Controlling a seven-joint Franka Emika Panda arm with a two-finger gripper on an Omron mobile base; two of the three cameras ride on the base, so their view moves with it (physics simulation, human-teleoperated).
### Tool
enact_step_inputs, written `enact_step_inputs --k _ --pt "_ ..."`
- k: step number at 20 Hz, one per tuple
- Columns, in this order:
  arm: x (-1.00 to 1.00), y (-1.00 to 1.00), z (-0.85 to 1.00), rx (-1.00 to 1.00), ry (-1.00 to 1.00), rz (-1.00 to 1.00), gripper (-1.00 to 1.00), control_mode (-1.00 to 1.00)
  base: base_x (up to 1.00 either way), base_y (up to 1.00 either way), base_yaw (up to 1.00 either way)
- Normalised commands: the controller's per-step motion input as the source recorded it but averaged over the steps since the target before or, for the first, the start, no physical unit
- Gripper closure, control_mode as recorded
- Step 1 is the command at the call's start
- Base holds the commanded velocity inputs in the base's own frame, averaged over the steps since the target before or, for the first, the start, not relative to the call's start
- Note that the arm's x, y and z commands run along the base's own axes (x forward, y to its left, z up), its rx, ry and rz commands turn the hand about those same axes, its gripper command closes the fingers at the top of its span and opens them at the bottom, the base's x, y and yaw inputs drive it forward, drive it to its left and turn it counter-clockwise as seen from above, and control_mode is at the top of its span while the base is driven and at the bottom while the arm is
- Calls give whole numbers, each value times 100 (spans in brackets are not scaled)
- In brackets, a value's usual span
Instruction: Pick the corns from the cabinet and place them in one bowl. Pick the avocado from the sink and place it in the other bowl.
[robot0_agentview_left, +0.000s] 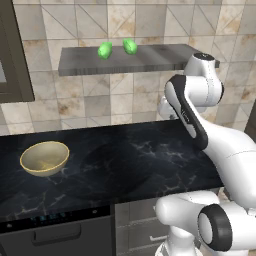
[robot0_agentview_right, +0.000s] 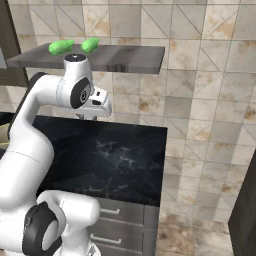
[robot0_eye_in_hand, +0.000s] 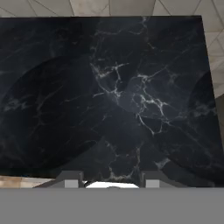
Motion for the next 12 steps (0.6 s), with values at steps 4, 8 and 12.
enact_step_inputs --k 4,8,12 --pt "0 4 3 0 -2 0 -100 -100 0 0 0" --pt "-4 7 9 -1 -8 0 -100 -100 0 0 0" --pt "-6 7 13 -1 -9 -2 -100 -100 0 0 0"
